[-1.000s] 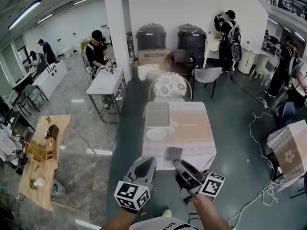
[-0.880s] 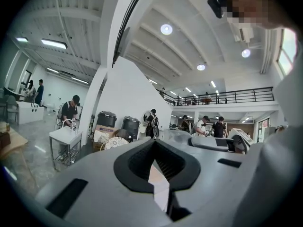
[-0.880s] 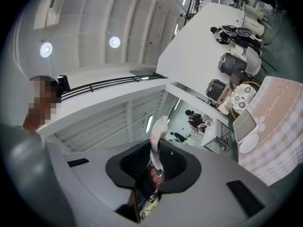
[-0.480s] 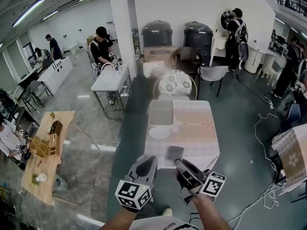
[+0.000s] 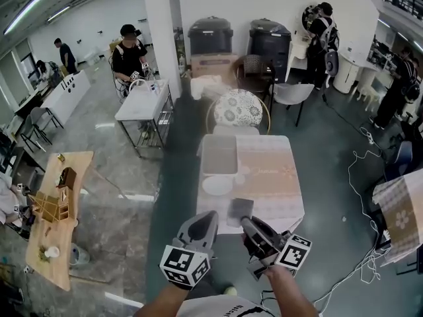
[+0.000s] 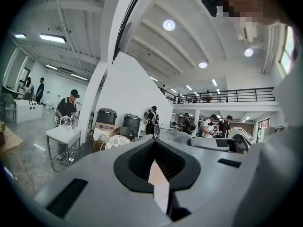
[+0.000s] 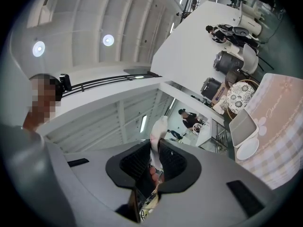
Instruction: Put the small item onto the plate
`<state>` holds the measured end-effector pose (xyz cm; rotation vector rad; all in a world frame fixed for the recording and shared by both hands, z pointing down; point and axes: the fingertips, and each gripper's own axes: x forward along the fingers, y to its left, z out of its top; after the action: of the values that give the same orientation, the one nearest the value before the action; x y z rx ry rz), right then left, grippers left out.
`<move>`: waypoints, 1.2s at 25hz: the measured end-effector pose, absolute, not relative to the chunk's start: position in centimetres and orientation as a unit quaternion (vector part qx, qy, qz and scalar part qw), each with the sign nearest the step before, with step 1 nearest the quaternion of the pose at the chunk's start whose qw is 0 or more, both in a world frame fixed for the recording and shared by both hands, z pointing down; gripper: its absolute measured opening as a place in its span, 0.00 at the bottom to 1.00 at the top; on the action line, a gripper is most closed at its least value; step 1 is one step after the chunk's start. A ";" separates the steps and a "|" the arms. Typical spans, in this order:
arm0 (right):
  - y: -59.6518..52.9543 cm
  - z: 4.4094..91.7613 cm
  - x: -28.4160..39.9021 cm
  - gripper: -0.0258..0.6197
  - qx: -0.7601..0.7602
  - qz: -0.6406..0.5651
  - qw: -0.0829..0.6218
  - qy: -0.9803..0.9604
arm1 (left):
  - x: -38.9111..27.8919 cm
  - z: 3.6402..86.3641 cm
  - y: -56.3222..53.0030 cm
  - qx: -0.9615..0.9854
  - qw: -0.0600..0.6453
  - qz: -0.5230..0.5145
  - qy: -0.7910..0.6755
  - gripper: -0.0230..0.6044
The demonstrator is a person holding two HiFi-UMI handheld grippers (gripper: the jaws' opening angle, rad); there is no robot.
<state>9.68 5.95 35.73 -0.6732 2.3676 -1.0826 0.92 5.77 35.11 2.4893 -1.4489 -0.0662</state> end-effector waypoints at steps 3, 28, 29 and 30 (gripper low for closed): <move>3.0 36.6 8.2 0.14 -0.253 -0.397 0.219 0.855 | -0.4 35.9 2.4 0.859 0.136 -0.023 -0.493 0.05; -14.6 48.2 2.8 0.14 -0.316 -0.453 0.162 0.818 | -5.3 44.8 -15.8 0.876 0.170 -0.022 -0.451 0.05; -15.2 49.1 2.5 0.14 -0.311 -0.459 0.155 0.818 | -5.3 45.5 -16.5 0.873 0.174 -0.020 -0.455 0.05; -15.7 49.9 2.3 0.14 -0.306 -0.465 0.149 0.818 | -5.4 46.1 -17.1 0.871 0.177 -0.018 -0.458 0.05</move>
<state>2.29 -15.74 49.87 -0.8798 2.3501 -1.3354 -5.37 -17.11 46.13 2.4654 -1.2977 -0.0508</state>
